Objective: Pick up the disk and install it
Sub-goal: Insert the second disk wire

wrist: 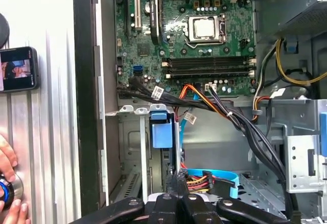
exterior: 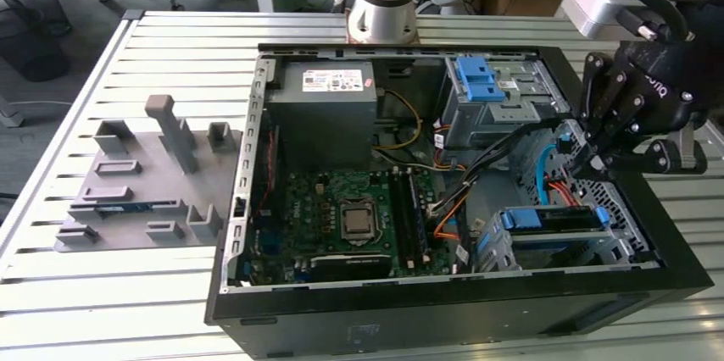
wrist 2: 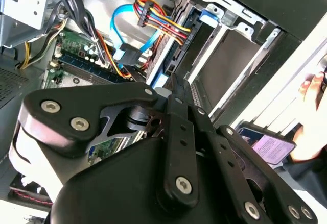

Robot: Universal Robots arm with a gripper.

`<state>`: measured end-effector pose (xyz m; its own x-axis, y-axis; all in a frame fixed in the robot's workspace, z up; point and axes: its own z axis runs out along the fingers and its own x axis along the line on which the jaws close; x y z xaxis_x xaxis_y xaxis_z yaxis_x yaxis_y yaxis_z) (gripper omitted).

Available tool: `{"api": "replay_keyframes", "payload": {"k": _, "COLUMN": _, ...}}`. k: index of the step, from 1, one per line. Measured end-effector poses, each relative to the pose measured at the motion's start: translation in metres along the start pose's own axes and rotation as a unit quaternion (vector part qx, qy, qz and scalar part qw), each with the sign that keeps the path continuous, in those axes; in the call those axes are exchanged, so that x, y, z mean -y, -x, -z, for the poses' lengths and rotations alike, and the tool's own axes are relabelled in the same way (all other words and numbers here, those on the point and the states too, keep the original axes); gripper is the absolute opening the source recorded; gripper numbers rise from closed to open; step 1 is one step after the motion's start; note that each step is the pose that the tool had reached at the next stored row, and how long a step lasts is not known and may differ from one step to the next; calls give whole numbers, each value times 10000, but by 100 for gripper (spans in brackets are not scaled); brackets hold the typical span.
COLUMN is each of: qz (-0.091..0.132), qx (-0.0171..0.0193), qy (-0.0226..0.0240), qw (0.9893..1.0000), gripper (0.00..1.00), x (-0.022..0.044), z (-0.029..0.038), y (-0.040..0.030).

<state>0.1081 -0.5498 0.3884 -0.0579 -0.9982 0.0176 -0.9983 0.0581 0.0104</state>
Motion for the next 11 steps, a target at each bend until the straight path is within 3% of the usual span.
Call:
{"api": "replay_keyframes", "payload": {"k": 9, "qz": 0, "qx": 0, "qy": 0, "qw": 10000, "gripper": 11, "x": -19, "z": 123, "y": 98}}
{"api": "replay_keyframes", "payload": {"k": 11, "qz": -1, "qx": -34, "qy": -2, "qw": 10000, "gripper": 11, "x": -25, "z": 125, "y": 173}}
